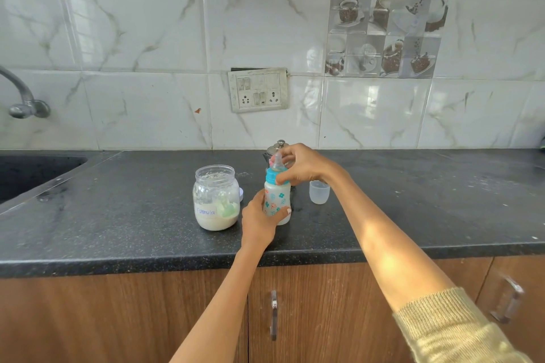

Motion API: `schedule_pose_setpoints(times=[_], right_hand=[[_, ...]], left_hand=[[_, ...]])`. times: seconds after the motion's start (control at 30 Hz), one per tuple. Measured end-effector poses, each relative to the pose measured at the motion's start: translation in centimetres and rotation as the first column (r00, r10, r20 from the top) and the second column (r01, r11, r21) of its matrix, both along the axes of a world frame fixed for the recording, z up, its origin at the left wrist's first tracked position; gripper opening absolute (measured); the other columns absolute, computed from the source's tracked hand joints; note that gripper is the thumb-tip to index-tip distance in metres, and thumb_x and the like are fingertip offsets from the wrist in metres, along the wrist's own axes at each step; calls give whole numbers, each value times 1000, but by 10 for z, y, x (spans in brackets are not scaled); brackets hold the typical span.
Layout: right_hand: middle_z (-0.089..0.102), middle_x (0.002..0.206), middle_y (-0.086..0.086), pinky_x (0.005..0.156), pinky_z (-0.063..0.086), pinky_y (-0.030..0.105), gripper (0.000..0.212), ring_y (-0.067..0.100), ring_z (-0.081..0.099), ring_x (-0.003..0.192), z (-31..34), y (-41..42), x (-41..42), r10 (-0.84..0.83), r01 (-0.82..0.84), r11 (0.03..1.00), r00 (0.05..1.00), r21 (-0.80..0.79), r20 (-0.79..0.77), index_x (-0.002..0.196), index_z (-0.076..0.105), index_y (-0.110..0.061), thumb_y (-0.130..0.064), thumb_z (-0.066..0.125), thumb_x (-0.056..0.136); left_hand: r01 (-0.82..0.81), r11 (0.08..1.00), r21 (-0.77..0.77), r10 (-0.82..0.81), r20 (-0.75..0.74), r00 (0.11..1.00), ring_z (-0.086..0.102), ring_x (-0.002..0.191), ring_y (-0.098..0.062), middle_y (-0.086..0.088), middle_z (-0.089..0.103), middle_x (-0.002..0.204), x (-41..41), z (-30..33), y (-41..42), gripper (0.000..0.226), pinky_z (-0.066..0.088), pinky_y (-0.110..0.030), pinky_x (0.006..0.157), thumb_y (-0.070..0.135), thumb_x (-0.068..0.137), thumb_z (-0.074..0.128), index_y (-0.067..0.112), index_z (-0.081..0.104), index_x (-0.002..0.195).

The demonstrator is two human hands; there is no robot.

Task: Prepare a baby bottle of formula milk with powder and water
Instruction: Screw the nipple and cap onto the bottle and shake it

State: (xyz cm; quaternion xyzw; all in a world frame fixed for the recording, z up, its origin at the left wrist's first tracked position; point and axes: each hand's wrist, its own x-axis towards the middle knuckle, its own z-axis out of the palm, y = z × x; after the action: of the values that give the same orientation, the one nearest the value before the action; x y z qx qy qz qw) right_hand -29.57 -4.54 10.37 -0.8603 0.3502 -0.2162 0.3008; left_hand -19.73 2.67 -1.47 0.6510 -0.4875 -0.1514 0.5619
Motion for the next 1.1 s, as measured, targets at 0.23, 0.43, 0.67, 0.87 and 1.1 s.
schedule_pose_setpoints(times=[0.23, 0.43, 0.67, 0.87, 1.1], right_hand=[[49, 128, 1, 88, 55, 38, 67, 14, 50, 111, -7, -1, -2, -55, 54, 998, 996, 16, 75, 132, 47, -19, -29, 78, 73], [58, 111, 1, 71, 56, 29, 65, 15, 57, 99, -15, -4, 0, -90, 87, 996, 983, 25, 162, 125, 52, -18, -25, 83, 68], [48, 135, 3, 88, 53, 34, 71, 17, 50, 117, -18, -3, -2, -31, 16, 996, 984, 87, 176, 141, 39, -24, -12, 69, 77], [56, 113, 1, 68, 55, 27, 66, 8, 57, 93, -25, -4, 0, -107, 97, 994, 962, 53, 253, 125, 54, -21, -35, 82, 67], [57, 124, 5, 76, 57, 31, 62, 16, 57, 106, -23, -2, -5, -61, 42, 996, 965, 79, 256, 131, 50, -21, -14, 75, 75]], left_hand=[[-4, 1000, -10, 4, 9, 1000, 55, 119, -20, -4, 60, 126, 0, -1, 0, 57, 46, -40, 100, 25, 76, 74, 13, 51, 127], [1, 1000, -18, -1, 11, 1000, 56, 116, -19, -2, 61, 124, 0, -1, -1, 54, 48, -39, 98, 25, 76, 75, 14, 53, 124], [12, 999, -35, -12, 6, 1000, 56, 117, -19, -4, 61, 125, 0, -2, 1, 56, 47, -40, 99, 24, 77, 74, 12, 51, 127], [16, 1000, -18, -16, 0, 1000, 56, 117, -19, -3, 61, 125, 0, -1, 1, 57, 48, -41, 98, 25, 76, 74, 13, 51, 127], [5, 1000, 0, -5, -4, 1000, 52, 122, -20, -4, 57, 130, 0, 0, 2, 60, 45, -42, 102, 24, 78, 73, 12, 48, 131]])
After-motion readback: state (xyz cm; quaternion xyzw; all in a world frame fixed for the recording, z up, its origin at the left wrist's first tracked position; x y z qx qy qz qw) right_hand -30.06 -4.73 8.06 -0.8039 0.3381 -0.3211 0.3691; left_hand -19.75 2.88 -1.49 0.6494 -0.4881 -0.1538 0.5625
